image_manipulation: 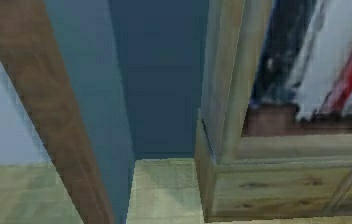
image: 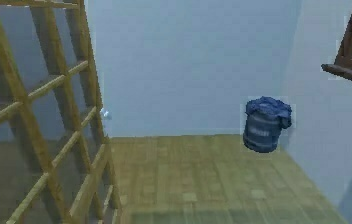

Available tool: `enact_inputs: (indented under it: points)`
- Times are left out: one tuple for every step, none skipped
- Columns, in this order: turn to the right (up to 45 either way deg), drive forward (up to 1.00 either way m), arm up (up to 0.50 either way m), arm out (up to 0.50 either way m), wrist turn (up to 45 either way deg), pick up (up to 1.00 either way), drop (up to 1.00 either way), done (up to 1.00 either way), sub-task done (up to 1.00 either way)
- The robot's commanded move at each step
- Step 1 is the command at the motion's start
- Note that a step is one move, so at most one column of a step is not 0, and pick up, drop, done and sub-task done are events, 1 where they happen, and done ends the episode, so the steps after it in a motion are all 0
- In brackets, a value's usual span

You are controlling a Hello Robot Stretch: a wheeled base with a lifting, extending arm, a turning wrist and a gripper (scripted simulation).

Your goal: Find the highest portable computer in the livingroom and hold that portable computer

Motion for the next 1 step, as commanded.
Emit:
enact_inputs:
  points:
    - [0.0, 1.0, 0.0, 0.0, 0.0, 0.0, 0.0, 0.0, 0.0]
